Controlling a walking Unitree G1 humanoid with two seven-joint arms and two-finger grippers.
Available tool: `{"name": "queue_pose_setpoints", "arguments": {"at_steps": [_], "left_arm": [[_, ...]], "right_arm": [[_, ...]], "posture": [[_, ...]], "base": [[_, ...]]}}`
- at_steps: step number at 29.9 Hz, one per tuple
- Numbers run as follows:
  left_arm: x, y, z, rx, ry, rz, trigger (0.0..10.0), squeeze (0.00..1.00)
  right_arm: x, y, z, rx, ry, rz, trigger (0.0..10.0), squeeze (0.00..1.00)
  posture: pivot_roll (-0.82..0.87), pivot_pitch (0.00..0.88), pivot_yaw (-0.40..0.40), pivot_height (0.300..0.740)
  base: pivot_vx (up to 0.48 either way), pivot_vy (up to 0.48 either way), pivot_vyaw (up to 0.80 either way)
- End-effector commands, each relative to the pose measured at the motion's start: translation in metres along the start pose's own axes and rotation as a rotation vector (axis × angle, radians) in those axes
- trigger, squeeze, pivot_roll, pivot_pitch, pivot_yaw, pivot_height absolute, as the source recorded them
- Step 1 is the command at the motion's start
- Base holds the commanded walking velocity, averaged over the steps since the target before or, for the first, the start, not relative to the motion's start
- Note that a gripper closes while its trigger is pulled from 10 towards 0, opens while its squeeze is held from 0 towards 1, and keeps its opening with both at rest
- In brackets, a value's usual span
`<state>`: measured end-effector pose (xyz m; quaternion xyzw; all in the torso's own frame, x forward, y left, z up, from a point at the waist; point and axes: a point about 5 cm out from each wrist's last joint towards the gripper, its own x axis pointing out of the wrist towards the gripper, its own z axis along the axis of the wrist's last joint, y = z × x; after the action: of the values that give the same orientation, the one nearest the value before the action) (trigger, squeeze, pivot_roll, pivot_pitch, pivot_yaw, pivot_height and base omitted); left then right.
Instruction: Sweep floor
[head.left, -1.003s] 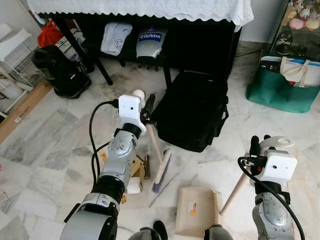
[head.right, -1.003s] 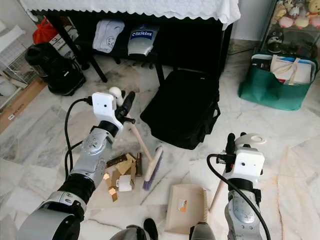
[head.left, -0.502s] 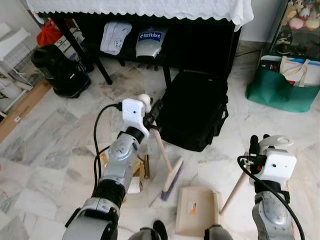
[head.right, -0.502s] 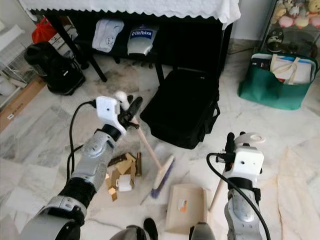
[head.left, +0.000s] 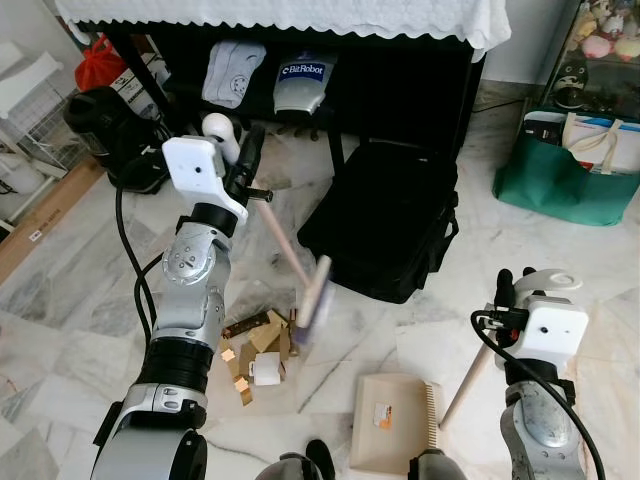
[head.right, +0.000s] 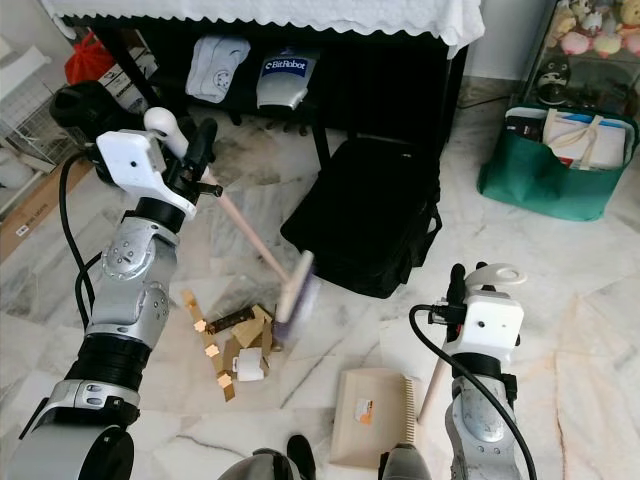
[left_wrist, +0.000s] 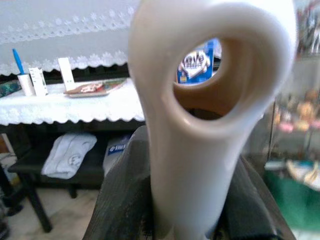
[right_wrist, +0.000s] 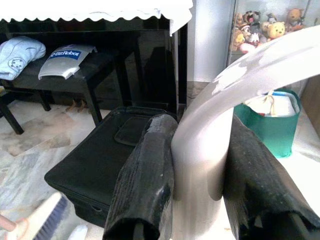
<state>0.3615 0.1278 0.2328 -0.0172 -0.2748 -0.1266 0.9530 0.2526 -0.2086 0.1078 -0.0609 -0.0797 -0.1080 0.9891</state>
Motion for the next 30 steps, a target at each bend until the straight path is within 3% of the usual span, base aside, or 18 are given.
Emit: {"name": "queue_pose_setpoints", "arguments": {"at_steps": [1, 14, 25, 30], "left_arm": [[0.0, -0.002, -0.007, 0.024, 0.019, 0.001, 10.0, 0.0], [-0.018, -0.043, -0.067, 0.055, 0.258, -0.086, 10.0, 0.0], [-0.004, -0.04, -0.06, 0.044, 0.226, -0.038, 10.0, 0.0], [-0.001, -0.047, -0.058, 0.03, 0.211, -0.077, 10.0, 0.0]], "right_arm": [[-0.007, 0.001, -0.004, 0.008, 0.028, 0.007, 10.0, 0.0], [-0.014, -0.005, -0.001, -0.008, 0.032, 0.002, 10.0, 0.0], [-0.015, -0.004, -0.002, -0.011, 0.042, 0.01, 10.0, 0.0], [-0.014, 0.001, -0.002, -0.002, 0.042, 0.017, 10.0, 0.0]], "posture": [[-0.17, 0.266, 0.208, 0.74], [-0.2, 0.29, 0.21, 0.74], [-0.19, 0.29, 0.204, 0.74], [-0.19, 0.284, 0.207, 0.74]], "base": [[0.0, 0.0, 0.0], [0.0, 0.0, 0.0], [0.0, 0.0, 0.0], [0.0, 0.0, 0.0]]}}
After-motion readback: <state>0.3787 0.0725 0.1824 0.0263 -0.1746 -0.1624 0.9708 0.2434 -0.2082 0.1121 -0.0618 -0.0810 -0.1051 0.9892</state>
